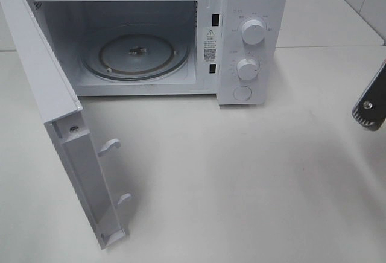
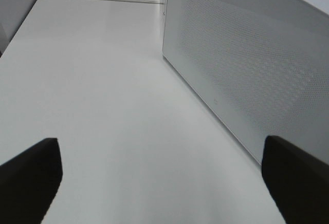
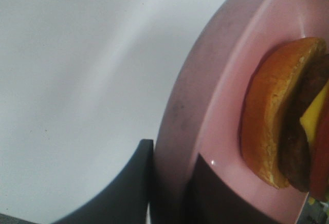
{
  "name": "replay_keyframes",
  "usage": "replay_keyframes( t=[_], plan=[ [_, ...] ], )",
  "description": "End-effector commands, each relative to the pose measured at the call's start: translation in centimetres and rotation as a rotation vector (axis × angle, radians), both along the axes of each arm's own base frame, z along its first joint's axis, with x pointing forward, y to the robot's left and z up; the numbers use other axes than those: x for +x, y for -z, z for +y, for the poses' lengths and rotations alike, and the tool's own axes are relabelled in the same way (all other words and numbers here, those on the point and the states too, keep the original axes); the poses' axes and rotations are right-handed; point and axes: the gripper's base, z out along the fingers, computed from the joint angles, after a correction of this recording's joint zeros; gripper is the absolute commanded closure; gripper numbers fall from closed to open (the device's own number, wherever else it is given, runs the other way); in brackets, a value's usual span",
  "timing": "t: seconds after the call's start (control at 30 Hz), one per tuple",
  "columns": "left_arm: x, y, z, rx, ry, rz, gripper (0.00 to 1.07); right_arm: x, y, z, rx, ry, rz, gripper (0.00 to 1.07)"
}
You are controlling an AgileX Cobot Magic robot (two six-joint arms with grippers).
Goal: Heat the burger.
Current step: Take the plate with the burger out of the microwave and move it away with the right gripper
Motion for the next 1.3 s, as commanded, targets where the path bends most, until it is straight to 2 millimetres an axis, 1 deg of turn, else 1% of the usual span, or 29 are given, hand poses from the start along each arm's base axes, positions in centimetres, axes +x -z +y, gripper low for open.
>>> replay_keyframes(
  t=[0.03,0.23,0.3,0.5,0.53,0.57,0.63,0.77,0.8,0.83,0.9,0.93,0.97,1.0,1.03,1.07,1.1,1.17,1.2,1.27,1.3],
  plan=[
    [0.0,0.0,-0.1,-0.006,0.001,-0.013,0.09,0.8,0.0,0.2,-0.032,0.045,-0.058,1.07],
    [0.0,0.0,-0.1,-0.006,0.001,-0.013,0.09,1.2,1.0,0.4,-0.030,0.149,-0.061,1.07],
    [0.0,0.0,-0.1,-0.006,0.001,-0.013,0.09,1.4,1.6,0.6,-0.017,0.219,-0.074,1.07],
    [0.0,0.0,-0.1,-0.006,0.001,-0.013,0.09,1.8,2.6,0.9,-0.001,0.300,-0.089,1.07],
    [0.0,0.0,-0.1,-0.006,0.001,-0.013,0.09,2.0,3.1,1.1,0.001,0.330,-0.094,1.07],
    [0.0,0.0,-0.1,-0.006,0.001,-0.013,0.09,2.0,3.1,1.1,0.001,0.330,-0.094,1.07],
    [0.0,0.0,-0.1,-0.006,0.001,-0.013,0.09,2.2,3.7,1.3,0.007,0.367,-0.102,1.07],
    [0.0,0.0,-0.1,-0.006,0.001,-0.013,0.09,2.5,4.5,1.6,0.013,0.387,-0.098,1.07],
    [0.0,0.0,-0.1,-0.006,0.001,-0.013,0.09,2.7,5.1,1.8,0.013,0.393,-0.089,1.07],
    [0.0,0.0,-0.1,-0.006,0.001,-0.013,0.09,2.7,5.1,1.8,0.013,0.393,-0.089,1.07],
    [0.0,0.0,-0.1,-0.006,0.001,-0.013,0.09,3.0,6.1,2.2,0.014,0.403,-0.076,1.07],
    [0.0,0.0,-0.1,-0.006,0.001,-0.013,0.09,3.0,6.1,2.2,0.014,0.403,-0.076,1.07],
    [0.0,0.0,-0.1,-0.006,0.001,-0.013,0.09,3.2,6.8,2.5,0.019,0.402,-0.065,1.07],
    [0.0,0.0,-0.1,-0.006,0.001,-0.013,0.09,3.2,6.8,2.5,0.019,0.402,-0.065,1.07],
    [0.0,0.0,-0.1,-0.006,0.001,-0.013,0.09,3.5,7.7,2.8,0.018,0.402,-0.053,1.07],
    [0.0,0.0,-0.1,-0.006,0.001,-0.013,0.09,3.6,8.1,2.9,0.017,0.403,-0.046,1.07],
    [0.0,0.0,-0.1,-0.006,0.001,-0.013,0.09,3.6,8.1,2.9,0.017,0.403,-0.046,1.07],
    [0.0,0.0,-0.1,-0.006,0.001,-0.013,0.09,4.0,9.7,3.3,0.012,0.413,-0.040,1.07],
    [0.0,0.0,-0.1,-0.006,0.001,-0.013,0.09,4.0,9.7,3.3,0.012,0.413,-0.040,1.07],
    [0.0,0.0,-0.1,-0.006,0.001,-0.013,0.09,4.2,10.6,3.5,0.006,0.407,-0.033,1.07],
    [0.0,0.0,-0.1,-0.006,0.001,-0.013,0.09,4.2,10.6,3.5,0.006,0.407,-0.033,1.07]
  ],
)
